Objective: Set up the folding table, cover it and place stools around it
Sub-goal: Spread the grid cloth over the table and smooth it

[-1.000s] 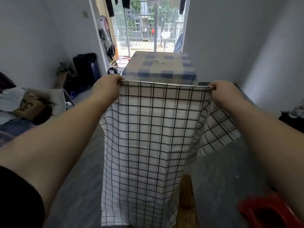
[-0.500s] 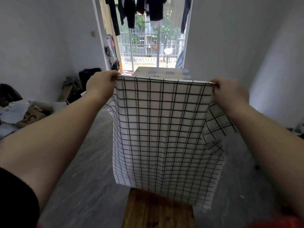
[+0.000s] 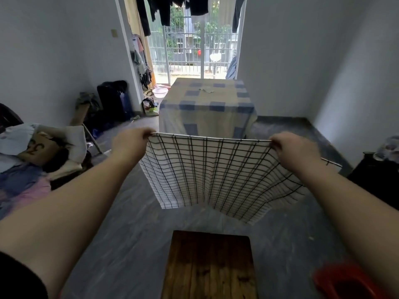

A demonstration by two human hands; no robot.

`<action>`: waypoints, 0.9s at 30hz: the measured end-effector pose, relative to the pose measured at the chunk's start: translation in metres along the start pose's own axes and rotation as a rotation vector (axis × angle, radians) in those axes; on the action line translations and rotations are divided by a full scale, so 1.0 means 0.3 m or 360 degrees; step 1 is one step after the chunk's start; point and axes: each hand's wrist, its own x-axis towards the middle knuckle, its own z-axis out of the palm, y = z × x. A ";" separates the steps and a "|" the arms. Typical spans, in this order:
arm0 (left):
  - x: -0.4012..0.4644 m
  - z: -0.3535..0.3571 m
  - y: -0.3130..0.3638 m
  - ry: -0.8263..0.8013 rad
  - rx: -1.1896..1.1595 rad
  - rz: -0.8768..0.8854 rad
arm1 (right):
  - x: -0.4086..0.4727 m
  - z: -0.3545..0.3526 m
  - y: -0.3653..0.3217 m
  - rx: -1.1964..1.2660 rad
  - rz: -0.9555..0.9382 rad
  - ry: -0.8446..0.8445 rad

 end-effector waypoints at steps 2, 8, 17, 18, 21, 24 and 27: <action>-0.073 0.047 -0.037 -0.0091 -0.0055 -0.0049 | -0.087 0.052 -0.011 -0.0006 0.0026 -0.0084; -0.313 0.099 -0.094 -0.0233 -0.0149 -0.0074 | -0.322 0.140 -0.056 -0.0001 0.0177 -0.0197; -0.684 0.095 -0.228 -0.0351 -0.0236 -0.0078 | -0.708 0.131 -0.194 -0.0013 0.0291 -0.0296; -0.716 0.095 -0.237 -0.0358 -0.0247 -0.0070 | -0.745 0.129 -0.204 -0.0008 0.0310 -0.0283; -0.865 0.094 -0.252 -0.0407 -0.0300 -0.0060 | -0.881 0.130 -0.240 0.0021 0.0413 -0.0251; -1.054 0.118 -0.267 -0.0487 -0.0365 -0.0095 | -1.043 0.164 -0.261 0.0100 0.0465 -0.0317; -1.213 0.151 -0.284 -0.0622 -0.0368 -0.0145 | -1.210 0.215 -0.268 0.0156 0.0505 -0.0464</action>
